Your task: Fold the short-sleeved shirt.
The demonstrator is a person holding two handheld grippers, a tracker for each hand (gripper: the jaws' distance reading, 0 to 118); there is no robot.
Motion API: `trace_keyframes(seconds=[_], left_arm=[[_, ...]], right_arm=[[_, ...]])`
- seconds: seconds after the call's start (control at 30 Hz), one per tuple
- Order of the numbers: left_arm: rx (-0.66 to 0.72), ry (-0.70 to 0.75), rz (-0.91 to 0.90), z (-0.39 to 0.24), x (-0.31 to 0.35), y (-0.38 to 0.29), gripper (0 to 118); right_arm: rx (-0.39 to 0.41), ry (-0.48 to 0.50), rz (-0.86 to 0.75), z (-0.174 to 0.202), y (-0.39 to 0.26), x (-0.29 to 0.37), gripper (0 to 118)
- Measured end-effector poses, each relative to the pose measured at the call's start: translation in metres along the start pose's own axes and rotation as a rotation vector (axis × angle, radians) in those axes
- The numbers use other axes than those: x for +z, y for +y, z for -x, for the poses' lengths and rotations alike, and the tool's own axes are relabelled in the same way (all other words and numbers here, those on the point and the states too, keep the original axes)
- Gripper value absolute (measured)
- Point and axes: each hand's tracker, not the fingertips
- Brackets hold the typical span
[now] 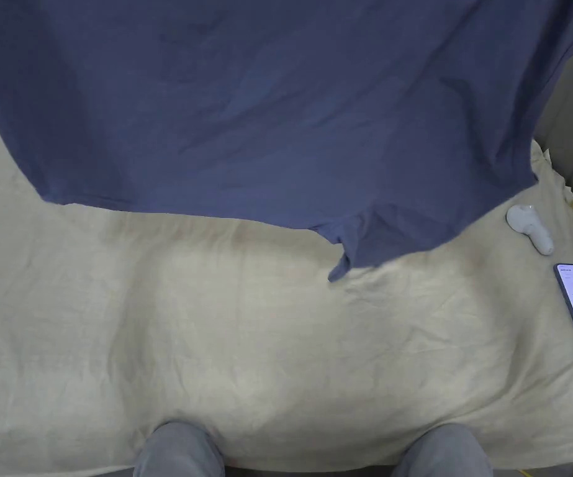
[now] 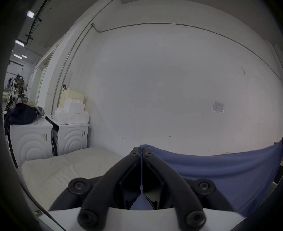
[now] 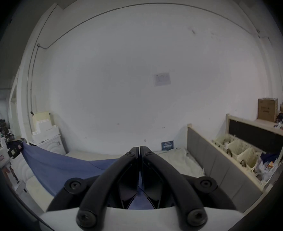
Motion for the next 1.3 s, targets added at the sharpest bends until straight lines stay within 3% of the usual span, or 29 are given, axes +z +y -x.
trace_keyframes(seconds=[0.2, 0.4, 0.5, 0.67, 0.87, 1.07, 1.3], left_arm=[[-0.047, 0.027, 0.022, -0.030, -0.031, -0.006, 0], [-0.107, 0.076, 0.089, -0.060, -0.092, -0.030, 0], [-0.211, 0.106, 0.071, -0.075, -0.128, -0.045, 0], [-0.252, 0.123, 0.077, -0.094, -0.194, -0.063, 0], [-0.255, 0.143, 0.036, -0.101, -0.263, -0.084, 0], [-0.224, 0.159, 0.043, -0.109, -0.308, -0.112, 0], [-0.247, 0.154, 0.145, -0.104, -0.331, -0.192, 0]], right_arm=[[0.062, -0.079, -0.033, 0.010, 0.027, -0.031, 1], [0.088, -0.169, 0.034, 0.012, 0.040, -0.101, 1], [0.092, -0.206, 0.060, 0.015, 0.044, -0.138, 1], [0.064, -0.237, 0.070, 0.019, 0.050, -0.206, 1], [0.138, -0.244, -0.005, 0.030, 0.053, -0.269, 1], [0.217, -0.262, -0.042, 0.049, 0.026, -0.309, 1], [0.197, -0.269, 0.101, 0.026, -0.049, -0.358, 1]])
